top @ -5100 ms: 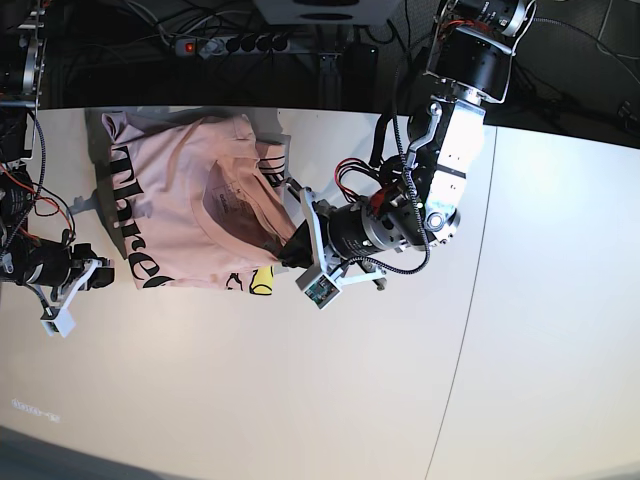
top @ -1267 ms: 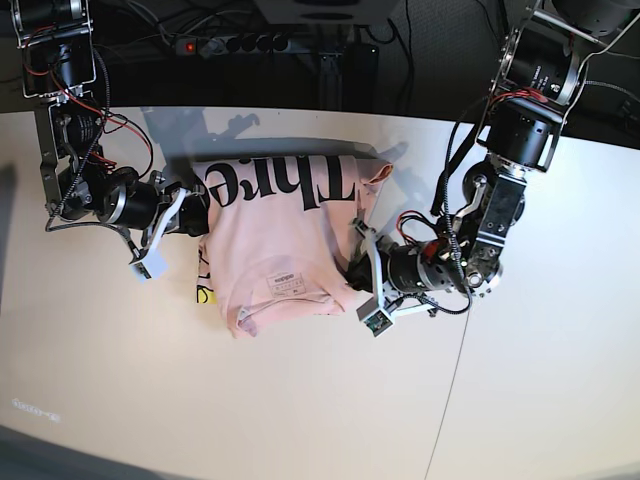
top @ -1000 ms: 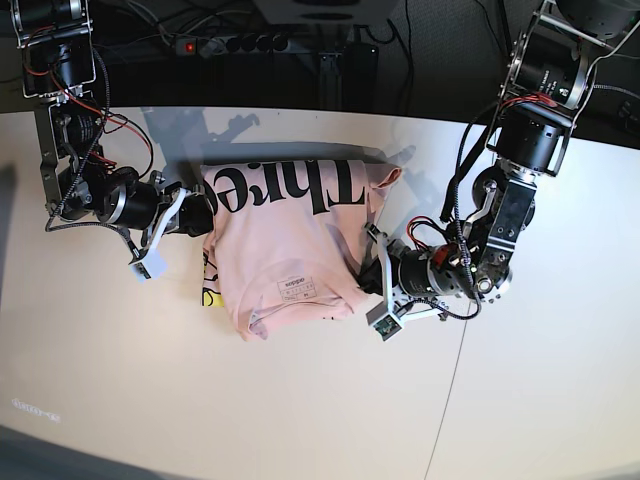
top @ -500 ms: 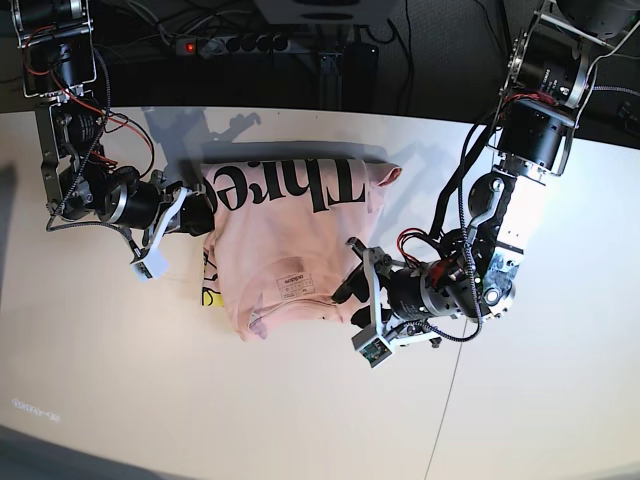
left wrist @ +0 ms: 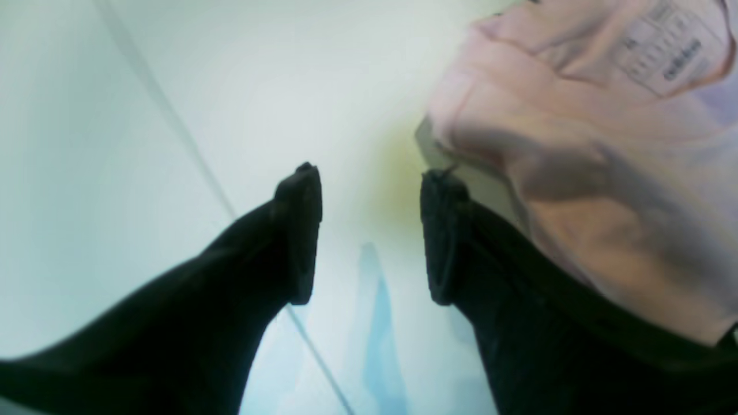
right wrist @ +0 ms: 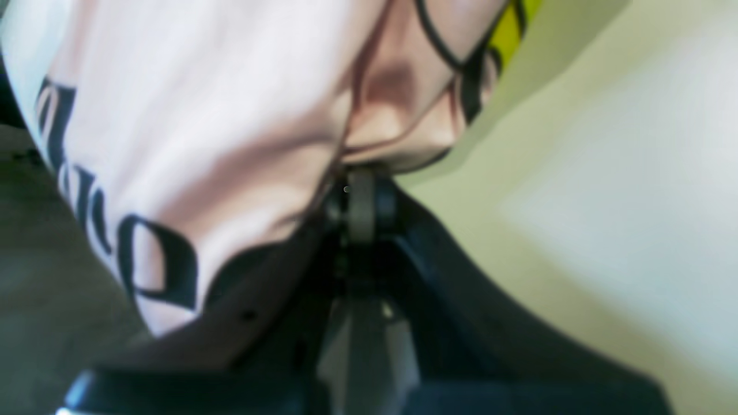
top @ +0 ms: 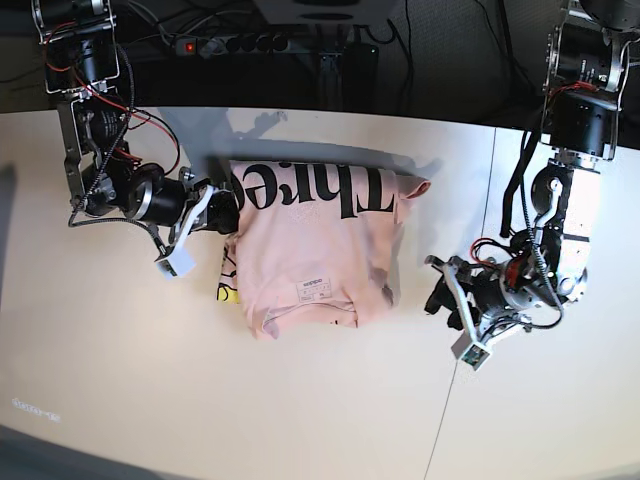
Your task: Fold the T-shirt properly
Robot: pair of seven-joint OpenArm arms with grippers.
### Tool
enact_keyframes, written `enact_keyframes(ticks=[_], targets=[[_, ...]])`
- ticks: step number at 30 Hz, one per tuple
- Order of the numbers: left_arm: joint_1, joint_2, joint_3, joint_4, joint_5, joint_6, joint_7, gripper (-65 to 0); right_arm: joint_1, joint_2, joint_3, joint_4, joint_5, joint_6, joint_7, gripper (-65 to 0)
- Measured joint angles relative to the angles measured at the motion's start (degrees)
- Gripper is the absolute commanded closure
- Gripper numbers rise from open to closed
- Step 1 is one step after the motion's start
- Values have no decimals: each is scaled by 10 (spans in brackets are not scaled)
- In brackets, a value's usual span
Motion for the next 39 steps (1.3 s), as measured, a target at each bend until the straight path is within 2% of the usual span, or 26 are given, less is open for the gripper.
enact_keyframes(ticks=[7,13,16,19,27,34,39], targets=[[47,-28,-84,0,-42,-16,10,-309,0,0,7,0,-5,0,0,0],[86,-28,-165,6,-80,-27,31,-175,-3,20,57,0,-6,2,-10,0],[119,-28,-204,30,-111,-54,59,-143,-5,41,83,-2,-14,3,-18,0],[167,-28,-236,76,-147,-72,78,-143,-13,60,100,-3,-7,3,-27,0],[332,-29,-301,238,-156,-80,78,-143,-80,103,157,-1,38,2,-28,0],[449,-28,-314,320,-159,-80,67,-143,-158,111,254,4,82,3,-53,0],[509,-27,-314,325,-152,-80,54,-143,-241,112,298,49,87,3,-59,0]])
